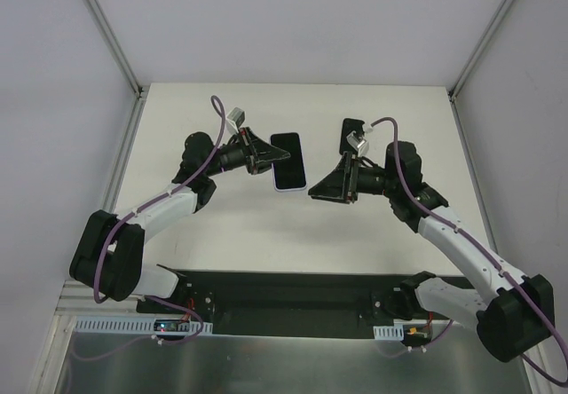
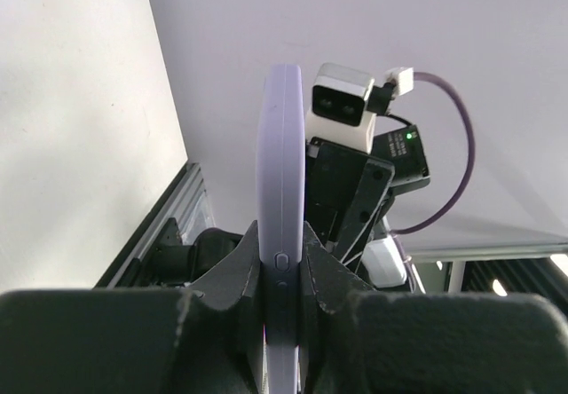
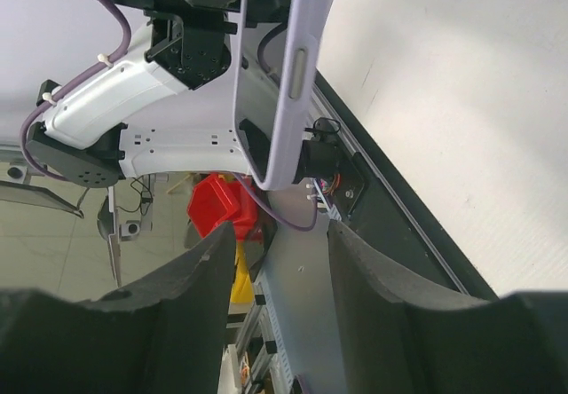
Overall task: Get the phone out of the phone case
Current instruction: Adjust the phone, then remove the phone case from the phone.
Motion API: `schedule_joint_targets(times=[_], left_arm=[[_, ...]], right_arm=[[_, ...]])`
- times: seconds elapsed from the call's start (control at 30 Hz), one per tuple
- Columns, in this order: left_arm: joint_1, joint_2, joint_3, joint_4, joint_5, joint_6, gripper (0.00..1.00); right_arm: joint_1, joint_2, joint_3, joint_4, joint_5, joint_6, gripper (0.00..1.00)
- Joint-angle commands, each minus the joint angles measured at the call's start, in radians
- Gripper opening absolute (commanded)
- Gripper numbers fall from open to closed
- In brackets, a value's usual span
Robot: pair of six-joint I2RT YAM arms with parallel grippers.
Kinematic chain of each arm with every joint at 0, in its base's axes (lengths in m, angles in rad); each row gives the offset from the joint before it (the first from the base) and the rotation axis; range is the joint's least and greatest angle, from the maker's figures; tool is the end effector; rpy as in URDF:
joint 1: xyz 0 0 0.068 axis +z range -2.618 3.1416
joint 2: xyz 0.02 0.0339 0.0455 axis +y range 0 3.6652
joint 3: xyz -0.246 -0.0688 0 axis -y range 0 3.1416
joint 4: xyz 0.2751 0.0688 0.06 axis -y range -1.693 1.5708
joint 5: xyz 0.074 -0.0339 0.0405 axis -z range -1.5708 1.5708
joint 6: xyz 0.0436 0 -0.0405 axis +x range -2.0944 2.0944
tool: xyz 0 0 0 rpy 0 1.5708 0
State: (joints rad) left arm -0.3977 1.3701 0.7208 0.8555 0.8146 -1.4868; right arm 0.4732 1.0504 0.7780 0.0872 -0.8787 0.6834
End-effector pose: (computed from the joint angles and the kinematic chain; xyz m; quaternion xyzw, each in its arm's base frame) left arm 0.2902 -0.1563 0.2573 -0.0370 0.6545 -0.7233 0.2170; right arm 0.2329 0.1570 0.2920 -0.1971 0.7210 0.5900 0.3051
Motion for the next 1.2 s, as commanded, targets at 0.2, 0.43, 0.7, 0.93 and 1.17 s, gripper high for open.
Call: schedule_joint_targets(times=[0.2, 0.43, 0.7, 0.93, 1.17], left_arm=[[0.007, -0.028, 0.042, 0.155, -0.068, -0.095, 0.00], [0.005, -0.026, 0.025, 0.180, -0.077, -0.113, 0.00], [0.007, -0.019, 0.019, 0.200, -0.077, -0.128, 0.00], [0.007, -0.011, 0.008, 0.227, -0.083, -0.154, 0.00], [0.007, -0.006, -0.018, 0.148, -0.117, -0.197, 0.00]], right_arm=[[0.021, 0.048, 0.023, 0.215, 0.015, 0.139, 0.46], [0.028, 0.082, 0.021, 0.336, 0.021, 0.222, 0.34], [0.031, 0.102, 0.024, 0.425, 0.029, 0.280, 0.26], [0.039, 0.126, 0.037, 0.468, 0.030, 0.300, 0.01], [0.054, 0.102, 0.053, 0.586, 0.023, 0.266, 0.01]])
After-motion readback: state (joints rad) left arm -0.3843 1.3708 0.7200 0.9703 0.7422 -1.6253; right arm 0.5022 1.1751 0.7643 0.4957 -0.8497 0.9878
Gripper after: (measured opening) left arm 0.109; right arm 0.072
